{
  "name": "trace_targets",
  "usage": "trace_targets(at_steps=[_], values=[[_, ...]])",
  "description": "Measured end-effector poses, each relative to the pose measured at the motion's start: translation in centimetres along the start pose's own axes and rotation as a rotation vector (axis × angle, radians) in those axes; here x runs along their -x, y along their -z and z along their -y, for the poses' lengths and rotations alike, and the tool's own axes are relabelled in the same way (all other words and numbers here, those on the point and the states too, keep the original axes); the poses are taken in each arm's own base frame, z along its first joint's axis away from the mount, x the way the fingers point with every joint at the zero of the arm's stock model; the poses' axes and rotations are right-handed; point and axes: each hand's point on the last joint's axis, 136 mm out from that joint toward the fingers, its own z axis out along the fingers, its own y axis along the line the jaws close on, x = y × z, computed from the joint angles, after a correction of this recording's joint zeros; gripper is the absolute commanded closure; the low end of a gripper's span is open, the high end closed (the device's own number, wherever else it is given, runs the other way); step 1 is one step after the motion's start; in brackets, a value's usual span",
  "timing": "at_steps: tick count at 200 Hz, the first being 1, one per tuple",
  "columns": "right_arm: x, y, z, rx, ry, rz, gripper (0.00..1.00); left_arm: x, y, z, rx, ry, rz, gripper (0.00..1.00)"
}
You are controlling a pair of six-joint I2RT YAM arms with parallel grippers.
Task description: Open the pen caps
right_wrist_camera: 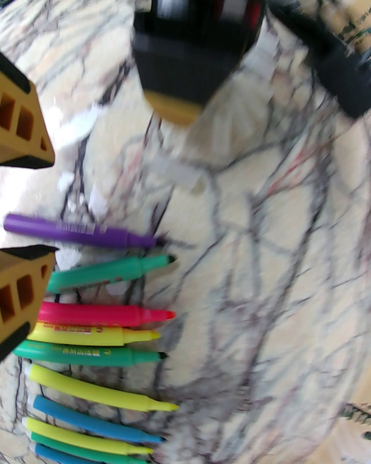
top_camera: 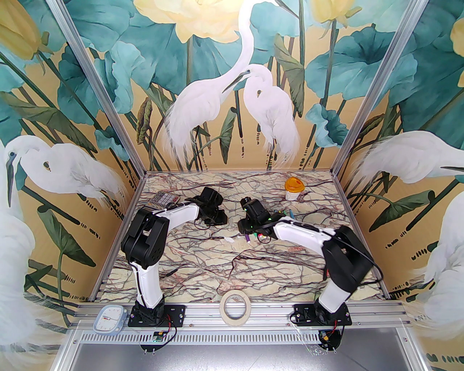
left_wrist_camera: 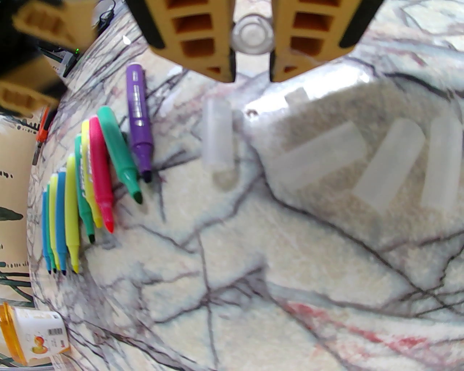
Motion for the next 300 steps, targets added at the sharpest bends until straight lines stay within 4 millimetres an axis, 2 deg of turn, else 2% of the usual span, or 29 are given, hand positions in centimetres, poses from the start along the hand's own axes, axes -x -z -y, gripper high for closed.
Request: trace_targets(at_steps=[50, 81, 151, 177, 199, 225, 243, 245, 253, 266, 286, 300], values=[[0.1, 2.3, -0.1, 0.012, 0.021, 0.043, 0.52, 0.0, -0.9, -0.2, 0.010, -0.001, -0.016, 0.79], [0.1, 2.7, 0.2, -0.001, 0.027, 0.056, 0.51, 0.2, -0.8, 0.3, 0.007, -0.015, -0.009, 0.71], [0.0, 3.1, 0.5, -0.012, 0.028, 0.068, 0.50, 0.2, -0.8, 0.3, 0.007, -0.019, -0.009, 0.68], [0.1, 3.7, 0.8, -0.018, 0.039, 0.086, 0.45, 0.5, -0.3, 0.3, 0.017, -0.022, 0.007, 0.60], [0.3, 4.8, 1.6, -0.018, 0.034, 0.109, 0.41, 0.8, 1.7, 0.2, 0.049, -0.053, 0.059, 0.40], [1.9, 7.3, 4.8, -0.053, -0.009, 0.190, 0.31, 1.6, 6.1, -0.1, 0.119, -0.115, 0.194, 0.19], [3.3, 9.6, 8.7, -0.125, -0.064, 0.280, 0.19, 1.9, 9.6, -0.7, 0.180, -0.167, 0.306, 0.06], [3.4, 9.9, 9.1, -0.136, -0.068, 0.289, 0.14, 1.9, 10.0, -0.9, 0.188, -0.164, 0.323, 0.05], [3.6, 10.9, 11.1, -0.178, -0.096, 0.326, 0.08, 1.9, 11.5, -1.4, 0.214, -0.179, 0.378, 0.01], [3.7, 12.3, 14.4, -0.256, -0.145, 0.384, 0.00, 1.7, 13.5, -2.7, 0.248, -0.181, 0.459, 0.01], [2.7, 13.8, 19.3, -0.386, -0.220, 0.442, 0.01, 1.3, 16.6, -6.2, 0.307, -0.141, 0.581, 0.01], [1.3, 14.2, 22.6, -0.476, -0.274, 0.460, 0.01, 0.7, 18.4, -9.1, 0.359, -0.101, 0.663, 0.01]])
